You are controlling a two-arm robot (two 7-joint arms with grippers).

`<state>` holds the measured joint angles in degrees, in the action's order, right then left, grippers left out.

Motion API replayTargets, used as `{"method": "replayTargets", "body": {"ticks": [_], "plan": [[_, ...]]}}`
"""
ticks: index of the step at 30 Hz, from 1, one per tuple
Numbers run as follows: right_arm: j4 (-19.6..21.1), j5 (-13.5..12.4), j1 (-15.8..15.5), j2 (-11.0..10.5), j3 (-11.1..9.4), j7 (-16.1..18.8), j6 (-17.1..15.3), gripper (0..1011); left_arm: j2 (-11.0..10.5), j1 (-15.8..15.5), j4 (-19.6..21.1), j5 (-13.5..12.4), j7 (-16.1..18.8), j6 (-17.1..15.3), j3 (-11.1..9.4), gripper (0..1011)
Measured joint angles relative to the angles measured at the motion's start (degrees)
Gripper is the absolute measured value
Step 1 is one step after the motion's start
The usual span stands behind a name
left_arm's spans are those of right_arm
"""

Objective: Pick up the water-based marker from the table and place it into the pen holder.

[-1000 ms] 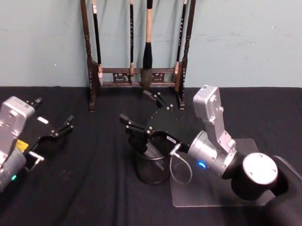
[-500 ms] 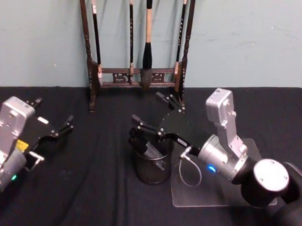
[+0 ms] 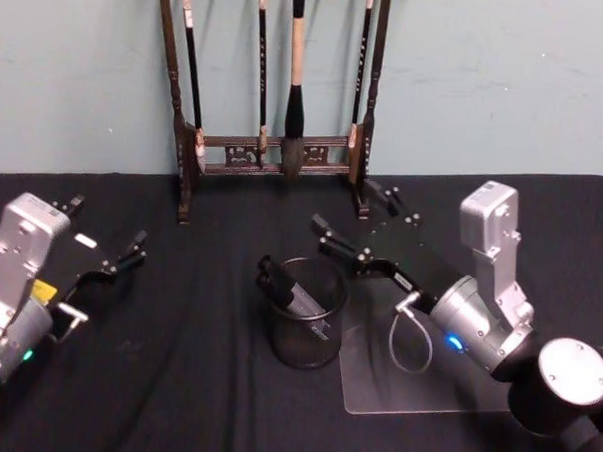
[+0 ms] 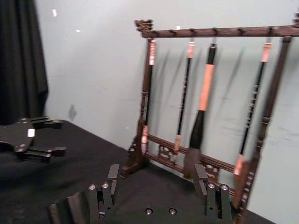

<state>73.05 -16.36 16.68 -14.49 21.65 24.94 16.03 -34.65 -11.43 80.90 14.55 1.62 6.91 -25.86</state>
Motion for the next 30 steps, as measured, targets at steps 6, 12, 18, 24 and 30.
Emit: {"method": "replayTargets", "body": {"ticks": [6,12,18,24,30], "plan": [[0.6,0.0,-1.4,0.0,-2.1,-1.6,-0.1,1002,0.0,0.0,0.0,0.0,0.0,0.0,0.0,1009],[0.6,0.2,-2.6,0.3,-4.2,-3.1,0.1,1002,0.0,0.0,0.0,0.0,0.0,0.0,0.0,1009],[-0.3,0.3,-3.6,0.6,-6.1,-4.3,0.1,1002,0.0,0.0,0.0,0.0,0.0,0.0,0.0,1009],[-1.1,0.6,-4.4,0.8,-7.1,-4.5,-0.4,1002,0.0,0.0,0.0,0.0,0.0,0.0,0.0,1009],[-1.8,0.7,-4.8,1.0,-7.5,-4.5,-1.1,1002,0.0,0.0,0.0,0.0,0.0,0.0,0.0,1009]]}}
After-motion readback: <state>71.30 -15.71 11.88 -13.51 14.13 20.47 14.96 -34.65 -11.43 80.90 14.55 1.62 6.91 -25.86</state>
